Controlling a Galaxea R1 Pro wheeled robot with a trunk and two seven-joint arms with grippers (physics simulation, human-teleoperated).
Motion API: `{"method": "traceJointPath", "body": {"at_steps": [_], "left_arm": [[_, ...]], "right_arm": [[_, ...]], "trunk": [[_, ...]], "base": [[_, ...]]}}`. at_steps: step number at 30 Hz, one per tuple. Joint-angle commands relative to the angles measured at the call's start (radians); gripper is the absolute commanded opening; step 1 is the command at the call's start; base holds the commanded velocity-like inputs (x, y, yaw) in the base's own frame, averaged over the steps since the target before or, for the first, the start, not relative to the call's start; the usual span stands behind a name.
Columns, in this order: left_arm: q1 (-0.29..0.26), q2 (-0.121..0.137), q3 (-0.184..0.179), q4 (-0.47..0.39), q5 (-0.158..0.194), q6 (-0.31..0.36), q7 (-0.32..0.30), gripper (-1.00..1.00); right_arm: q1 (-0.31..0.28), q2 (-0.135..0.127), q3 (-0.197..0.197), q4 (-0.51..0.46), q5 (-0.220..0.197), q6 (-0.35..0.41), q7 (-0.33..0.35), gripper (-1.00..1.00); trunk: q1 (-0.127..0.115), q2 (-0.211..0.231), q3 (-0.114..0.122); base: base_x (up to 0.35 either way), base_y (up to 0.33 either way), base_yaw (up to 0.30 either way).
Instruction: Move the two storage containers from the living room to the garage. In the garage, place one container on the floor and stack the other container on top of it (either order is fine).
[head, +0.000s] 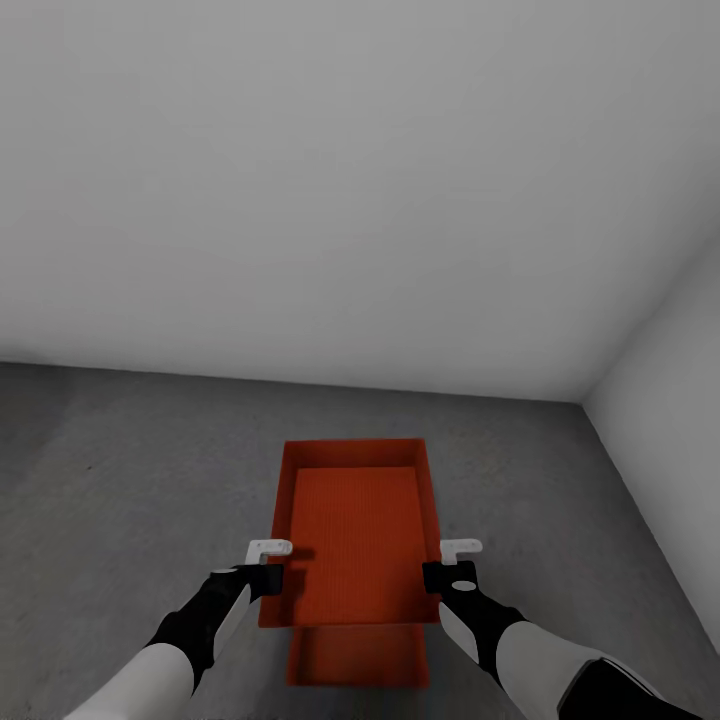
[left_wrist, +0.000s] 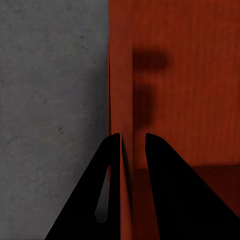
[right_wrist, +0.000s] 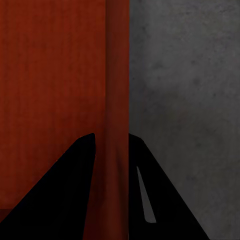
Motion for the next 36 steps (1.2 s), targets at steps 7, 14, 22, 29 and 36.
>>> {"method": "traceJointPath", "body": {"at_steps": [7,14,22,29,36], "left_arm": [[0.000,0.001,0.015,0.000,-0.001,0.006,0.004,-1.00],[0.000,0.001,0.015,0.000,-0.001,0.006,0.004,-1.00],[0.000,0.001,0.015,0.000,-0.001,0.006,0.004,-1.00],[0.000,0.001,0.014,0.000,-0.001,0.006,0.005,-1.00],[0.000,0.001,0.014,0.000,-0.001,0.006,0.006,-1.00]], "right_arm": [[-0.001,-0.014,-0.039,-0.001,0.008,-0.031,-0.056,-1.00],[-0.001,-0.014,-0.039,-0.001,0.008,-0.033,-0.056,-1.00],[-0.001,-0.012,-0.039,-0.001,0.008,-0.032,-0.058,-1.00],[-0.001,-0.013,-0.039,-0.001,0.008,-0.032,-0.058,-1.00],[-0.001,-0.014,-0.039,-0.001,0.008,-0.032,-0.057,-1.00]], "trunk": [[0.000,-0.001,-0.010],[0.000,-0.001,-0.012],[0.000,-0.001,-0.012],[0.000,-0.001,-0.012],[0.000,-0.001,-0.012]], "base": [[0.000,0.000,0.000],[0.000,0.000,-0.009],[0.000,0.000,-0.196],[0.015,0.019,-0.033],[0.139,0.176,0.000]]}}
